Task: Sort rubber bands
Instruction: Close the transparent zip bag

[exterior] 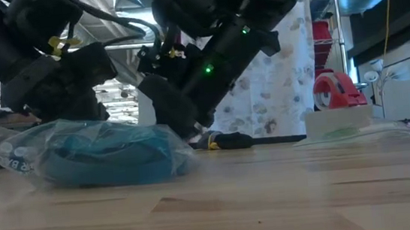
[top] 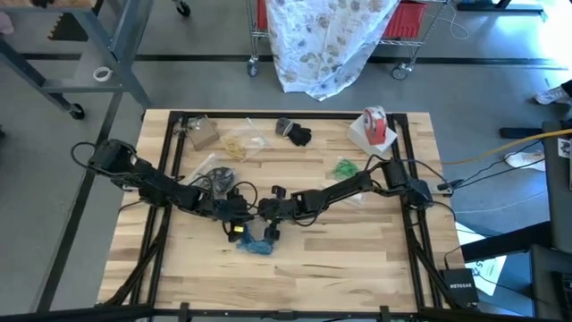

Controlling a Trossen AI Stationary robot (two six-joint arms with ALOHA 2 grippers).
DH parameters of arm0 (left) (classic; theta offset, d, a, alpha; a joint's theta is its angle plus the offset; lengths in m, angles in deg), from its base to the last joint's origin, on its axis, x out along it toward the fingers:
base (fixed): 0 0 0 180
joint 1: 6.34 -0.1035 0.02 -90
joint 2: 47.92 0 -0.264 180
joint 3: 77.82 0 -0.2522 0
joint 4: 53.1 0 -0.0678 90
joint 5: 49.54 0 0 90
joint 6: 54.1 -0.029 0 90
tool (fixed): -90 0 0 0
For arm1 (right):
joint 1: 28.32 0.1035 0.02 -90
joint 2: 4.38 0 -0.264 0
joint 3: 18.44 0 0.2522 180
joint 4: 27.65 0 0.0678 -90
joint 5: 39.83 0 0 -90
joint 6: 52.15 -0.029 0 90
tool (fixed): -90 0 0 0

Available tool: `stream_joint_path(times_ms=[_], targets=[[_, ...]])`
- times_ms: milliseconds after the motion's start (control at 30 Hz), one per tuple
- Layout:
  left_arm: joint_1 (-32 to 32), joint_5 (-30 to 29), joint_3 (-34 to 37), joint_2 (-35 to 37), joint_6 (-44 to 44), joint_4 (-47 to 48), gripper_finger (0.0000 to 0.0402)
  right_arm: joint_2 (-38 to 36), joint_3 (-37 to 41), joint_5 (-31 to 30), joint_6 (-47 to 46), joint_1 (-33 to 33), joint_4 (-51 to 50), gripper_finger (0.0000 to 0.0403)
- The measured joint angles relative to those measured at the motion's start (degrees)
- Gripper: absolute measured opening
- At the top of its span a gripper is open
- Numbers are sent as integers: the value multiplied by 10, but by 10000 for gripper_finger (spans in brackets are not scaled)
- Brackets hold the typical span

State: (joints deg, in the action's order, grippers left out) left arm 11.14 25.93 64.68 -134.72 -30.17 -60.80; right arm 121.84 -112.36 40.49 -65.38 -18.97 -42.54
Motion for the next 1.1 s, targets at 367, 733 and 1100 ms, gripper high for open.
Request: stream_joint_path(times_ms=[367,733,1100], targets=[[0,-1,9,0,1,26,0,3,-11,13,0,0,-7,0],[0,-4,36,2,15,10,0,3,-31,21,0,0,-6,0],[0,-10,36,1,14,7,0,3,-5,2,1,-1,-5,0]])
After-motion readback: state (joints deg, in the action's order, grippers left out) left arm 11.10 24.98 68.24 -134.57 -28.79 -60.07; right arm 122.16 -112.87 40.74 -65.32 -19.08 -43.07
